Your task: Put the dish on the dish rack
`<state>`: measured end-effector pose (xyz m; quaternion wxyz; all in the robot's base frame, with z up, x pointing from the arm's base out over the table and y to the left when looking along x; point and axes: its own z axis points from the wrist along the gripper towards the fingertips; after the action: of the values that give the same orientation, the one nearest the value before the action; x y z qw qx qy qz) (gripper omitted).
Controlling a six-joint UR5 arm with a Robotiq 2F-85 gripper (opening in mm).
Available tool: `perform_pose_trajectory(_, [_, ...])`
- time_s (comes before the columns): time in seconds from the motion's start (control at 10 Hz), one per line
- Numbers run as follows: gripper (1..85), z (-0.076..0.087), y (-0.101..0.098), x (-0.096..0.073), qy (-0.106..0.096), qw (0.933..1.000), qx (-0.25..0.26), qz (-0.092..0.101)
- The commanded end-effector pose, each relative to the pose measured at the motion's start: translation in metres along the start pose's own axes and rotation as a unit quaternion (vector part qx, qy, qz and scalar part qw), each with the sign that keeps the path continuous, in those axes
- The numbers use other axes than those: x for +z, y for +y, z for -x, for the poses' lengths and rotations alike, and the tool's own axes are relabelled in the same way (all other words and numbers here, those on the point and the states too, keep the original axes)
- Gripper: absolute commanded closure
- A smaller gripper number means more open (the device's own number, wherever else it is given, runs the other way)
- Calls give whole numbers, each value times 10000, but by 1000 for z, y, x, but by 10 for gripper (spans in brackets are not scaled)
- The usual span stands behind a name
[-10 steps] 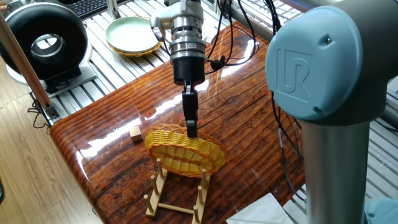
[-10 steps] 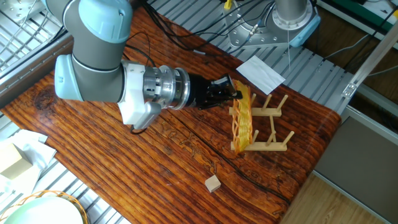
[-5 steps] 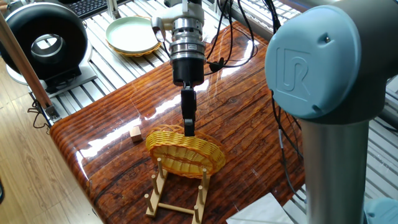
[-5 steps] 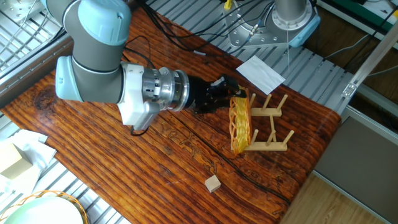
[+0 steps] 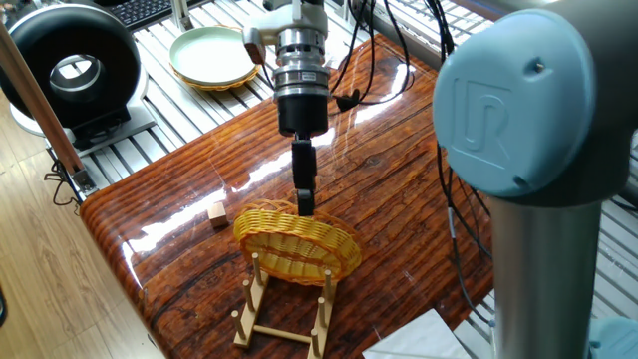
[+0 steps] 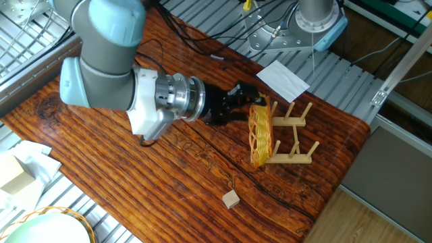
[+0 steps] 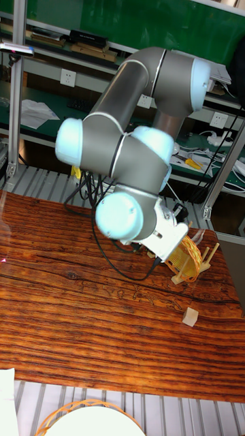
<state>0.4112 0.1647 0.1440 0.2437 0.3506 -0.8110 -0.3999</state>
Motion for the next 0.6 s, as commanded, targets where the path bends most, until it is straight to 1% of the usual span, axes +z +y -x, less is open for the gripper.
perform_pose_trajectory(0.0, [243,-2,14,-18,83,9989,267,-387])
perform_pose_trajectory(0.1, [243,1,26,-21,22,9993,281,-247])
perform_pose_trajectory(0.2, [240,3,34,-26,-29,9995,278,-163])
perform_pose_trajectory(0.3, [240,4,42,-33,-62,9986,455,-252])
perform_pose_trajectory(0.4, [270,5,50,-45,-66,9948,845,-563])
perform_pose_trajectory(0.5, [437,3,52,-57,10,9878,1204,-986])
